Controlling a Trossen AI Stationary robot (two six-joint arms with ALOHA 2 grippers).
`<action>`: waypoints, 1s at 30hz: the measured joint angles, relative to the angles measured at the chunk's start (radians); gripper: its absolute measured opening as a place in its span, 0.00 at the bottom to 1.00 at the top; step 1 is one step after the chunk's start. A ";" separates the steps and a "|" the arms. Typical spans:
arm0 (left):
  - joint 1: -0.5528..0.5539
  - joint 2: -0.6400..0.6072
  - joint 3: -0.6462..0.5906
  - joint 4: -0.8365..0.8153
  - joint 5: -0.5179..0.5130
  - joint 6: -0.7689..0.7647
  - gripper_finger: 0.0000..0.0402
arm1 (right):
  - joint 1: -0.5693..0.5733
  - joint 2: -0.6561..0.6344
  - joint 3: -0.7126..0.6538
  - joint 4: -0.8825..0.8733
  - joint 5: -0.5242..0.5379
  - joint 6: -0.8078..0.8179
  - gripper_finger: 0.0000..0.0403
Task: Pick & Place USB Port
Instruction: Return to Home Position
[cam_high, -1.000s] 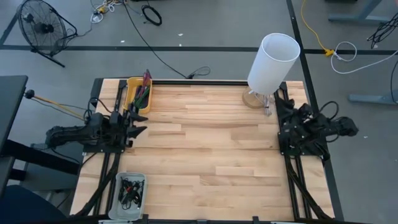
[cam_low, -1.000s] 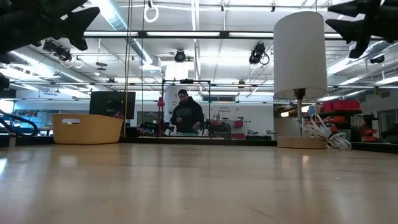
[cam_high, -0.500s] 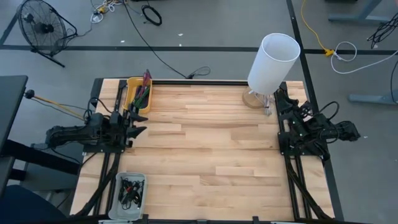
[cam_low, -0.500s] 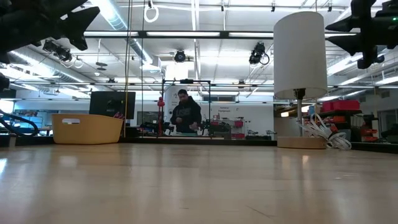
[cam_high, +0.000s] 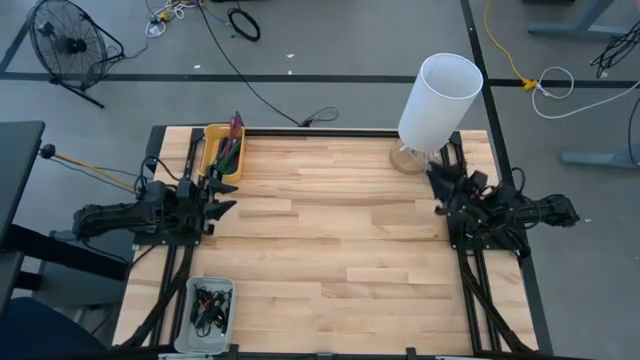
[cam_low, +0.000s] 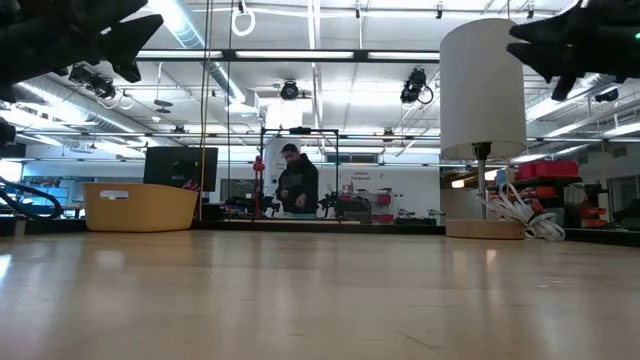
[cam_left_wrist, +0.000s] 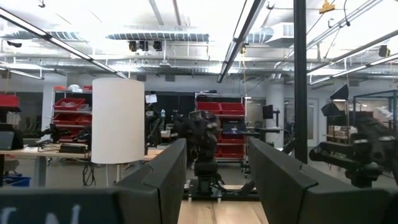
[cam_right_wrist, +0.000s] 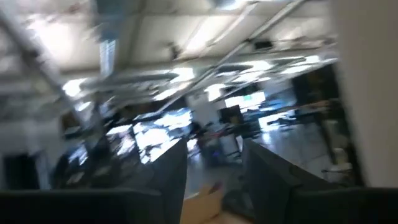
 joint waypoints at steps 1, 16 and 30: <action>0.001 0.000 0.000 0.000 0.000 0.000 0.44 | 0.000 0.000 0.000 -0.034 -0.056 -0.007 0.38; -0.001 0.000 0.000 0.000 0.001 0.000 0.44 | 0.000 0.033 0.001 -0.493 -0.428 -0.101 0.38; -0.002 0.000 0.000 0.000 0.000 0.000 0.44 | 0.000 0.034 0.001 -0.494 -0.430 0.031 0.38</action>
